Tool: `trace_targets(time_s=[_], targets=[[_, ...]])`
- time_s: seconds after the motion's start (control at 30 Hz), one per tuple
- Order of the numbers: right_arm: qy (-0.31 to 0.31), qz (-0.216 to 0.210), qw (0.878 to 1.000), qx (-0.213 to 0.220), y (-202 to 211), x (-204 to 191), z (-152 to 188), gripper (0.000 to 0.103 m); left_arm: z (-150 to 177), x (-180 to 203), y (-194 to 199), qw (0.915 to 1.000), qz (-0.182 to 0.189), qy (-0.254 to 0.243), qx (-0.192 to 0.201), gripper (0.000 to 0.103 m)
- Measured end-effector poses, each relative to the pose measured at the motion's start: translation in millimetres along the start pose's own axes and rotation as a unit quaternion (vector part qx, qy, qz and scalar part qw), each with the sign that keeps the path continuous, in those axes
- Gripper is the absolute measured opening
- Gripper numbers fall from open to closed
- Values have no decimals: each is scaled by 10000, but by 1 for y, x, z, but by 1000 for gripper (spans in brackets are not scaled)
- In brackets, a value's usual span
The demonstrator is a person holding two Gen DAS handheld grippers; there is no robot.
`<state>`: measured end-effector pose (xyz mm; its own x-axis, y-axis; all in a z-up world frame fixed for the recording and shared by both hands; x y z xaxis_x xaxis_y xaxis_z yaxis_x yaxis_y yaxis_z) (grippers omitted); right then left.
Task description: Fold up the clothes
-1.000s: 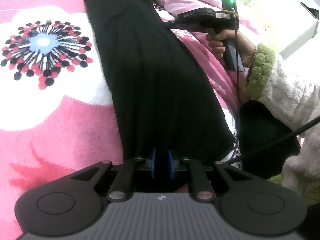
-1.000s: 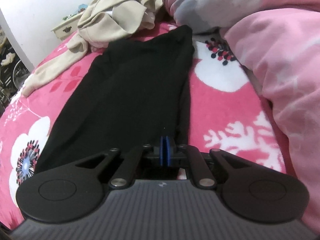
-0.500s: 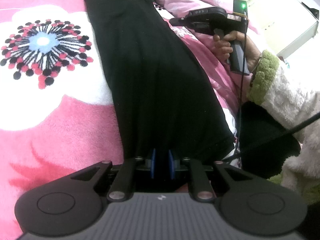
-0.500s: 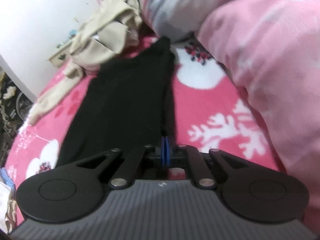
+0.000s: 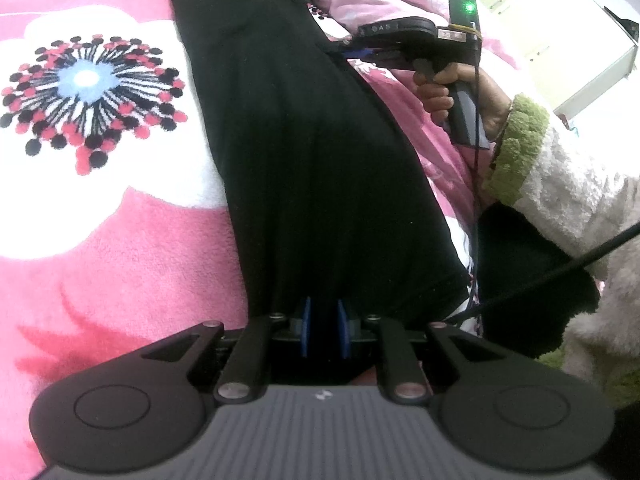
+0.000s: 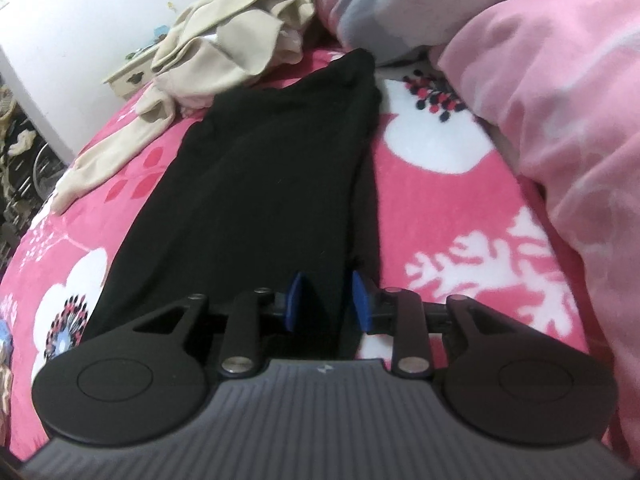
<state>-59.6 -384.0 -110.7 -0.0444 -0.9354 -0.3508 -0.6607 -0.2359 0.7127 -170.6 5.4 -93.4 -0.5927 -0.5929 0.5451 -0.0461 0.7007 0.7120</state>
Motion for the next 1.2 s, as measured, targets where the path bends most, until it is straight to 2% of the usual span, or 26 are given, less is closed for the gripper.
trace_targets(time_s=[0.03, 0.1, 0.17, 0.27, 0.37, 0.5, 0.6, 0.67, 0.73, 0.83, 0.9, 1.0, 1.07, 1.1, 1.2], targets=[[-49, -7, 10000, -6, 2, 0, 0, 2, 0, 0, 1, 10000, 1, -4, 0, 16], [-126, 99, 9997, 157, 10, 1, -1, 1, 0, 0, 1, 10000, -6, -10, 3, 16], [-217, 268, 9990, 276, 16, 4, 0, 1, 0, 0, 2, 10000, -9, -2, 6, 16], [-472, 384, 9981, 137, 10, 17, 7, 1, -2, 0, 4, 10000, -16, -2, -2, 16], [-682, 271, 9972, 142, 12, 20, 7, 6, -3, 2, 6, 10000, -43, -34, -35, 17], [-978, 119, 9951, 115, 44, 19, 7, 8, 1, 1, 18, 10000, -30, 14, -17, 19], [-1247, -160, 9919, -183, 66, 15, 21, 8, 1, -2, 30, 9999, -80, 70, 135, 20], [-1161, -354, 9922, -290, 76, 4, 34, 8, 2, -5, 38, 9996, -117, 131, 235, 20], [-967, -478, 9921, -642, 76, -9, 55, 8, 4, -8, 42, 9993, -229, 153, 239, 20], [-1126, -293, 9817, -1508, 65, -13, 95, 4, 12, -12, 51, 9987, -373, 243, 255, 20], [-1326, -266, 9757, -1723, 75, -15, 110, 4, 18, -16, 58, 9979, -464, 327, 316, 20], [-1095, 21, 9785, -1750, 96, -29, 113, 7, 18, -20, 60, 9967, -440, 543, 407, 21], [-692, -69, 9864, -1492, 107, -48, 112, 8, 16, -21, 53, 9969, -322, 606, 397, 22], [-508, -134, 9877, -1474, 107, -57, 114, 8, 17, -21, 45, 9967, -296, 695, 284, 22], [-81, -220, 9837, -1781, 98, -77, 130, 8, 25, -16, 23, 9965, -249, 782, -182, 21]])
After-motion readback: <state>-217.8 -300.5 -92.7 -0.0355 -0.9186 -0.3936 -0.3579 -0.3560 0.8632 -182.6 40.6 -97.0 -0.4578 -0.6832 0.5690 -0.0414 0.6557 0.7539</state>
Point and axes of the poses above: each gripper's, at about its wrist camera, not at the fingertips, and y roughly against the way its jaws point, x to its right, z to its underside, the point moved 2 cm from there along -y, roughly the way its jaws point, and after that the axes turned 2 degrees about -z, right-handed, at the moved point
